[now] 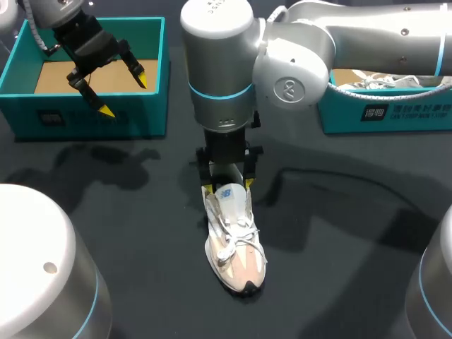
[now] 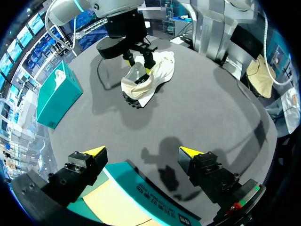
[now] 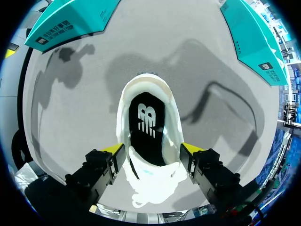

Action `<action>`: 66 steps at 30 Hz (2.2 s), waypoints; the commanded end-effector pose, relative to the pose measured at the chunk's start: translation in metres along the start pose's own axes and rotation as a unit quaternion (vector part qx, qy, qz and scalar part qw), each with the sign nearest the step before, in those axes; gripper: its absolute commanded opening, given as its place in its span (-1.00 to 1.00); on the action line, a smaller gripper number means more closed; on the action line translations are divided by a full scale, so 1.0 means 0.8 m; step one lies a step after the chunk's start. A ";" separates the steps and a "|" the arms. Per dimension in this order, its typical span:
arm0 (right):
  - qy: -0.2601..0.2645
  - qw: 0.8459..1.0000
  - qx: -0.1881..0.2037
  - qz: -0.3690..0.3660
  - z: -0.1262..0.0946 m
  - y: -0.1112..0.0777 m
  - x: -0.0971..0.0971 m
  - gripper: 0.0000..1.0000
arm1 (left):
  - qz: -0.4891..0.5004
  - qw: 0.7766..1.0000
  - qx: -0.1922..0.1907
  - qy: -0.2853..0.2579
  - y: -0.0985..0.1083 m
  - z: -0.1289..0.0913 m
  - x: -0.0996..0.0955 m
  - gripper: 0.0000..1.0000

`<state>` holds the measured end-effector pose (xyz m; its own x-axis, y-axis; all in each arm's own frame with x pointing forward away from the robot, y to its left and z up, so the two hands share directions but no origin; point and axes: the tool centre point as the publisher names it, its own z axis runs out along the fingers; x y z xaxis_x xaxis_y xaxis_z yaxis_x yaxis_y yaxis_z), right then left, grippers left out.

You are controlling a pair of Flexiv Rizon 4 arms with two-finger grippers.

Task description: Take the shoe out of the shoebox, open the shoe tongue, remove and reinsert the insole, then place the shoe into the shoebox

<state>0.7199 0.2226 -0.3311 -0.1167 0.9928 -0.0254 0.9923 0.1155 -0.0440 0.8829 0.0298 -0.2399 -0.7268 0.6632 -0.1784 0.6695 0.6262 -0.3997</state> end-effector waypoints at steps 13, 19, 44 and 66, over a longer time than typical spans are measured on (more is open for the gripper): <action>-0.026 0.999 -0.026 0.008 -0.052 -0.057 0.010 0.36 | 0.000 1.000 -0.001 0.001 0.000 -0.001 0.000 1.00; -0.026 0.999 -0.014 0.022 -0.055 -0.088 0.009 -0.02 | 0.000 1.000 -0.001 0.001 0.000 -0.001 0.000 1.00; -0.004 0.999 -0.034 0.014 -0.008 -0.060 -0.008 -0.35 | 0.000 1.000 -0.001 0.001 0.000 -0.001 0.000 1.00; 0.007 0.999 -0.034 -0.014 0.008 -0.033 -0.008 -0.40 | 0.000 1.000 -0.001 0.001 0.000 -0.001 0.000 1.00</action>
<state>0.6941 0.2124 -0.3318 -0.1417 0.9897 -0.0187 0.9896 0.1421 0.0240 0.8829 0.0298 -0.2399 -0.7268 0.6632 -0.1784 0.6695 0.6262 -0.3997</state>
